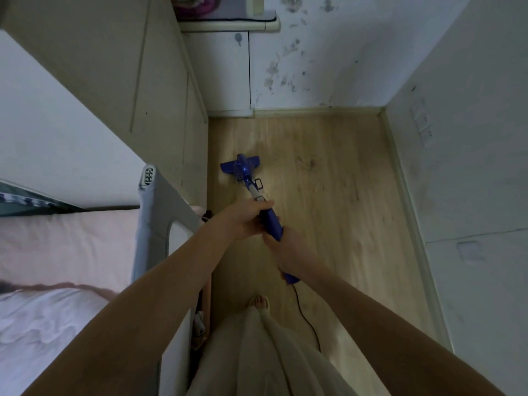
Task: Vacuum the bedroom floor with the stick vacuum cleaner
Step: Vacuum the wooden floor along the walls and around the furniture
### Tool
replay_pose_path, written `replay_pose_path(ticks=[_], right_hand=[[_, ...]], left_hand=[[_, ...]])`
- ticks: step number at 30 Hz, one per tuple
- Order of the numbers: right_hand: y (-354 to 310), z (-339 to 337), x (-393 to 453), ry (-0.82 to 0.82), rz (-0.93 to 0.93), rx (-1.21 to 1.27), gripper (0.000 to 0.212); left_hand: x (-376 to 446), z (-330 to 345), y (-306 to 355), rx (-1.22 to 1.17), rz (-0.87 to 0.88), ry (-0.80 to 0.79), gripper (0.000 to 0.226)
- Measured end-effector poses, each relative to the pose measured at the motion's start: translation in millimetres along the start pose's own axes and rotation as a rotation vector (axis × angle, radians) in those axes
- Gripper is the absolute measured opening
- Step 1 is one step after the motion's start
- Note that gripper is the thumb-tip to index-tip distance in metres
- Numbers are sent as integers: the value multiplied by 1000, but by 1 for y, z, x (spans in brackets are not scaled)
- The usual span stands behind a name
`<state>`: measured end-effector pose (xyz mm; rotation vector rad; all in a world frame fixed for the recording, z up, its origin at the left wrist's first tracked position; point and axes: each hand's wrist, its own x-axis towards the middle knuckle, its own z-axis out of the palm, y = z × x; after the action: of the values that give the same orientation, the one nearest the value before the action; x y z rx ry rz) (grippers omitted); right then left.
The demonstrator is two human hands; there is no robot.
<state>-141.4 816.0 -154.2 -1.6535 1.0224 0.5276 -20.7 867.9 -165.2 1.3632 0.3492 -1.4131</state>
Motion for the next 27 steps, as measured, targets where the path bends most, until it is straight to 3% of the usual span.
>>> replay_pose_path(ticks=[9,18,27], right_hand=[[-23,9,51,56,-26,-28,32],[1,-11,21,53,-36,-124,32],[52,-47,-41,52,-11,-261,33]], left_hand=[[31,-7,28,35,69,125,38],[27,12,0,-14,63,106,40],[-12,65,-58,-80,90,25,12]])
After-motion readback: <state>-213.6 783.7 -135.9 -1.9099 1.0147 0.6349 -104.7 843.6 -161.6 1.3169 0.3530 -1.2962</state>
